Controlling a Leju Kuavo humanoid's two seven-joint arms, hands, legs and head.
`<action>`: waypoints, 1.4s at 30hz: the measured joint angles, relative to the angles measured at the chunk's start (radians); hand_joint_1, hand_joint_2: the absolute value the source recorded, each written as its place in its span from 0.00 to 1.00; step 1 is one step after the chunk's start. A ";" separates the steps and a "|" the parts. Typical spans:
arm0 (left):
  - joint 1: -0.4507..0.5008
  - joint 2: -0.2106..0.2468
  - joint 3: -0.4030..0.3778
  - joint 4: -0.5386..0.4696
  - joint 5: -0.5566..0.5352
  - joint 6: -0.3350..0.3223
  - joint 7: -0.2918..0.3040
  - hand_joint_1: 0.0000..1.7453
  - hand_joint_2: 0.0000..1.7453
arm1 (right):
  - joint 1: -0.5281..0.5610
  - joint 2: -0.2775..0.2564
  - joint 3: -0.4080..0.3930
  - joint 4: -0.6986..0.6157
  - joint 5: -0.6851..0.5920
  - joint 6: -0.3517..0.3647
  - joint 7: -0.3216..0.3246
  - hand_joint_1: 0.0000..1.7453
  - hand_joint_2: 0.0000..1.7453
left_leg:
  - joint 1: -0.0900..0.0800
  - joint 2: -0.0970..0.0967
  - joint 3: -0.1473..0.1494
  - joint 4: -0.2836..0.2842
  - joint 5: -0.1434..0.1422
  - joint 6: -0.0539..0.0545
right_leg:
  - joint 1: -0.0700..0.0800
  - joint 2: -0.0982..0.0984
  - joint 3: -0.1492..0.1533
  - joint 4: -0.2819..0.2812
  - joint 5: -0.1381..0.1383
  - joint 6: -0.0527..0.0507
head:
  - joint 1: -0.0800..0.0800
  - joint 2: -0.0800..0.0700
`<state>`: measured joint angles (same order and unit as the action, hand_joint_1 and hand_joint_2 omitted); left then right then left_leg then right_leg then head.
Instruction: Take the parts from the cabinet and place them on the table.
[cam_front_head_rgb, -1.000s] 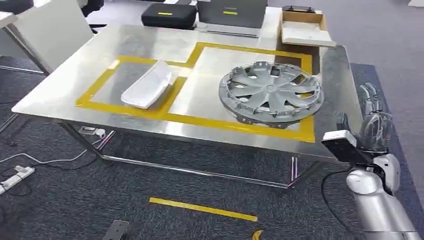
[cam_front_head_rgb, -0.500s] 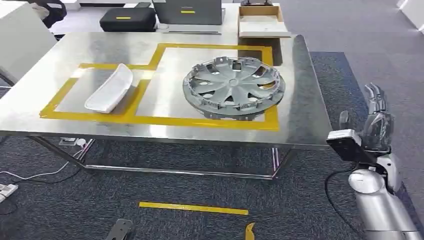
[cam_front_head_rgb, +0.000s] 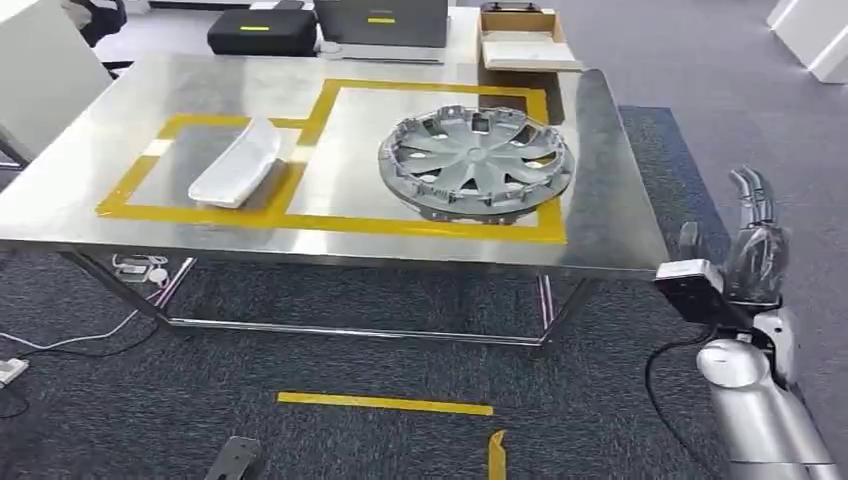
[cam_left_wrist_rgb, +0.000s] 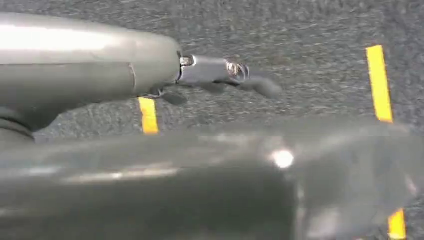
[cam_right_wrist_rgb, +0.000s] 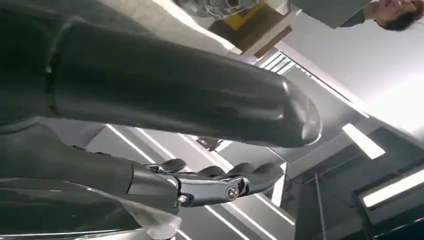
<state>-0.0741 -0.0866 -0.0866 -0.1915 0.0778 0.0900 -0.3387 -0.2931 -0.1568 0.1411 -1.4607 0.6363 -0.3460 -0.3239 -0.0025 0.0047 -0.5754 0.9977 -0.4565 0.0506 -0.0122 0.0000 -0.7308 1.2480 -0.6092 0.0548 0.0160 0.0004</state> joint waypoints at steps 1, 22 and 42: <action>0.000 0.000 0.000 0.000 0.000 0.000 0.000 0.00 0.00 | 0.001 0.000 0.000 0.000 0.000 0.000 0.000 0.00 0.00 | 0.000 0.001 -0.015 0.001 0.011 -0.001 | 0.000 0.000 -0.008 0.054 -0.013 0.002 | 0.002 0.000; -0.003 0.008 0.006 0.000 -0.006 -0.014 0.008 0.00 0.00 | -0.004 0.002 0.000 0.002 -0.002 0.002 0.003 0.00 0.00 | -0.009 -0.007 0.094 0.014 -0.070 -0.018 | 0.021 -0.002 0.115 -0.251 0.176 -0.051 | -0.003 0.000; 0.002 0.001 0.026 -0.001 -0.012 -0.025 0.014 0.00 0.00 | 0.018 0.006 -0.016 0.034 -0.086 0.044 -0.023 0.00 0.00 | -0.003 0.003 -0.090 0.010 0.089 -0.045 | -0.002 -0.006 0.252 -0.273 0.073 -0.040 | 0.003 0.000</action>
<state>-0.0726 -0.0858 -0.0610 -0.1926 0.0660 0.0652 -0.3243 -0.2751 -0.1507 0.1247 -1.4263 0.5504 -0.3017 -0.3468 -0.0056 0.0072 -0.6653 1.0077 -0.3673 0.0057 -0.0139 -0.0063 -0.4788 0.9754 -0.5363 0.0143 0.0191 0.0004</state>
